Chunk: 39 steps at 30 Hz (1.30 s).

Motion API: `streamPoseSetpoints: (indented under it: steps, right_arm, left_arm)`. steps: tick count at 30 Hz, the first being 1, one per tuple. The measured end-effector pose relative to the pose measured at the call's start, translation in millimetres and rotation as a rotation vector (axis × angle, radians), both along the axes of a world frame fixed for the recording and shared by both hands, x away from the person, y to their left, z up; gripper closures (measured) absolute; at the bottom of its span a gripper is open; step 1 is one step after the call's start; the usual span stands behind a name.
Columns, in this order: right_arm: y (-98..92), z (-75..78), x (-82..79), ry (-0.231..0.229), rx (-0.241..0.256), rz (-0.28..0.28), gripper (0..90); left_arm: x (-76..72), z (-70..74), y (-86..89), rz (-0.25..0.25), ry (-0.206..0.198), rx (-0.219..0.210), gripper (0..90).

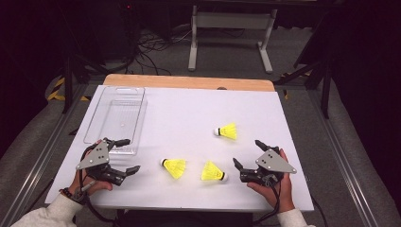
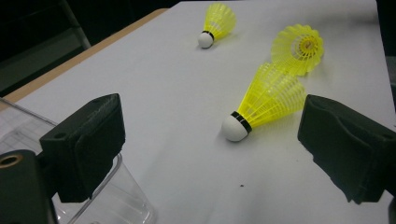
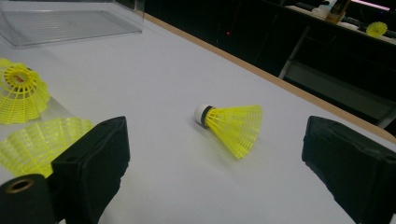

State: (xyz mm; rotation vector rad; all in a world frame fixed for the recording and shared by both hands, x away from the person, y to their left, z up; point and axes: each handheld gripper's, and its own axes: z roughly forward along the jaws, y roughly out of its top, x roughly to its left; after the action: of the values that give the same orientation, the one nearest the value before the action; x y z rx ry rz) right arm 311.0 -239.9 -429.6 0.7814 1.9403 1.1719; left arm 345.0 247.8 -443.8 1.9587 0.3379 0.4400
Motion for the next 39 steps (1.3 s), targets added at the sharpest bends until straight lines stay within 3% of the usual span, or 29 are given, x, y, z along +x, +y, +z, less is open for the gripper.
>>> streamPoseSetpoints:
  steps: [15, 18, 21, 24, 29, 37, 39]
  right_arm:
    - [4.4, 0.2, 0.8, 0.034, -0.022, 0.032, 10.0]
    - [4.5, -0.3, 1.2, 0.049, -0.023, 0.033, 10.8]
    - [4.9, -0.2, 0.9, 0.052, -0.03, 0.039, 13.3]
    - [5.5, -1.8, 2.0, 0.064, -0.039, 0.047, 15.1]
    - [5.8, -2.0, 2.2, 0.061, -0.045, 0.049, 16.1]
    - [7.0, -3.3, 2.7, 0.076, -0.051, 0.061, 16.1]
    - [7.1, -3.8, 2.7, 0.082, -0.053, 0.069, 16.2]
  left_arm:
    - [-0.7, -2.5, -4.0, -0.039, 0.029, 0.041, 9.9]
    - [-0.2, -2.6, -7.7, -0.043, 0.032, 0.065, 10.6]
    - [4.0, -2.7, -13.1, -0.052, 0.056, 0.081, 12.3]
    - [11.8, -2.8, -24.8, -0.09, 0.102, 0.13, 13.7]
    - [17.1, -5.5, -43.4, -0.148, 0.126, 0.207, 13.9]
    - [23.3, -6.1, -67.2, -0.201, 0.131, 0.282, 16.8]
    - [25.5, -5.6, -73.5, -0.215, 0.12, 0.333, 18.4]
